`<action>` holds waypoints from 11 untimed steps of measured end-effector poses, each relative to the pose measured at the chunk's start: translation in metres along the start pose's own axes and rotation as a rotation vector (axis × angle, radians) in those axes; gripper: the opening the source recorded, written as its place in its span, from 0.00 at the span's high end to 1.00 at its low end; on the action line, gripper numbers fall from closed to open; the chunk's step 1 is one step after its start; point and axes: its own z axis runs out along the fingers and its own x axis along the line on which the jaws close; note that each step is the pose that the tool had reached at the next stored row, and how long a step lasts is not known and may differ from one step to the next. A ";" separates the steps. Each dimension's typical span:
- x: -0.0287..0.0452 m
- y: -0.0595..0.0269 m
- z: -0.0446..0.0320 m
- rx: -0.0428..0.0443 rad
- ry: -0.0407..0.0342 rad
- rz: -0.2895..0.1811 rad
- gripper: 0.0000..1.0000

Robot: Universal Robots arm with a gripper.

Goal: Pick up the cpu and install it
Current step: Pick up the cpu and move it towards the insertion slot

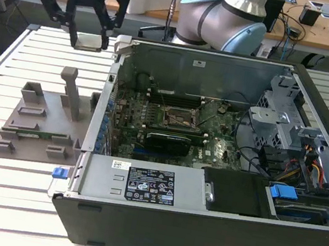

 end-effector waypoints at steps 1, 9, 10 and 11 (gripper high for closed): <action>-0.0049 0.0000 0.0009 -0.0001 0.0013 0.000 0.45; -0.0749 0.0031 0.0231 -0.0012 0.0150 0.000 0.45; -0.0866 0.0047 0.0278 -0.0013 0.0159 0.000 0.45; -0.0965 0.0059 0.0317 -0.0014 0.0168 0.000 0.45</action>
